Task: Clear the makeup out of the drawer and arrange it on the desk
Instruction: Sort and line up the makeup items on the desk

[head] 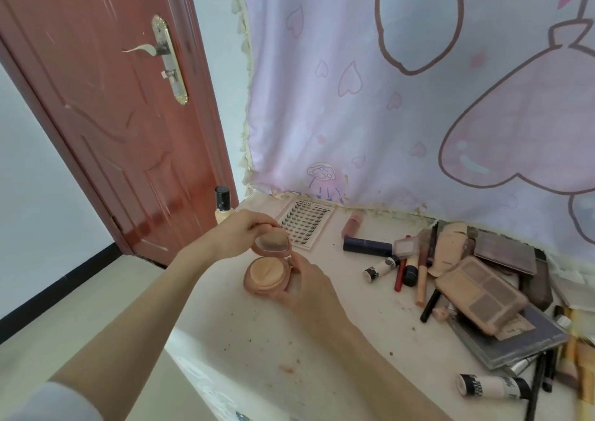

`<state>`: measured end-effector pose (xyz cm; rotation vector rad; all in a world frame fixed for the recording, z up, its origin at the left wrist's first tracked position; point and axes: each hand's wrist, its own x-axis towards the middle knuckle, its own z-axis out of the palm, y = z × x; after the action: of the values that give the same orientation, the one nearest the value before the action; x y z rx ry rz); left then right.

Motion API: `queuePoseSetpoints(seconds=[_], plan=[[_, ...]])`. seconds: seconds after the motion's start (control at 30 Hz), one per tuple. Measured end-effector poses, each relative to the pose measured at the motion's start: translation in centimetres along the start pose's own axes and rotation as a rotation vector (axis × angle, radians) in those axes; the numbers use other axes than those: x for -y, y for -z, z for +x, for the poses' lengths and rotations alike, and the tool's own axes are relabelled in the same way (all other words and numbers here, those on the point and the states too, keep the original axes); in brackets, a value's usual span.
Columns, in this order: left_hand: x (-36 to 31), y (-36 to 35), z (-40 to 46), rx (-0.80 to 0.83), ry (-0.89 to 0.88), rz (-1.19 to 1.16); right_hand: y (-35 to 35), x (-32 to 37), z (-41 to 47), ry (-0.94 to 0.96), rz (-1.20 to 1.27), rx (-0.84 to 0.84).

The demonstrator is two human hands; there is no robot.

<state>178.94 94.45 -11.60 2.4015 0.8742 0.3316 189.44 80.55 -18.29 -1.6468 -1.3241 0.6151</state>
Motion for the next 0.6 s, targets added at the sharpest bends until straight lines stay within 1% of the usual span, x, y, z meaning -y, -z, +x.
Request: queuePoseSetpoints(seconds=[0.17, 0.33, 0.43, 0.5, 0.6], plan=[[0.7, 0.5, 1.6, 0.007, 0.016, 0.064, -1.4, 0.2, 1.4, -0.065, -0.137, 0.031], [0.6, 0.9, 3.2, -0.005, 0.021, 0.235, -2.4, -0.3, 2.7, -0.045, -0.218, 0.013], [0.9, 1.3, 3.8, -0.019, 0.017, 0.269, -3.1, -0.4, 3.7, -0.027, -0.279, 0.004], [1.1, 1.3, 3.9, -0.044, 0.013, 0.266, -3.7, -0.5, 4.2, 0.002, -0.330, -0.015], [1.1, 1.1, 3.8, -0.136, -0.013, 0.265, -4.0, -0.8, 4.7, 0.031, -0.368, -0.045]])
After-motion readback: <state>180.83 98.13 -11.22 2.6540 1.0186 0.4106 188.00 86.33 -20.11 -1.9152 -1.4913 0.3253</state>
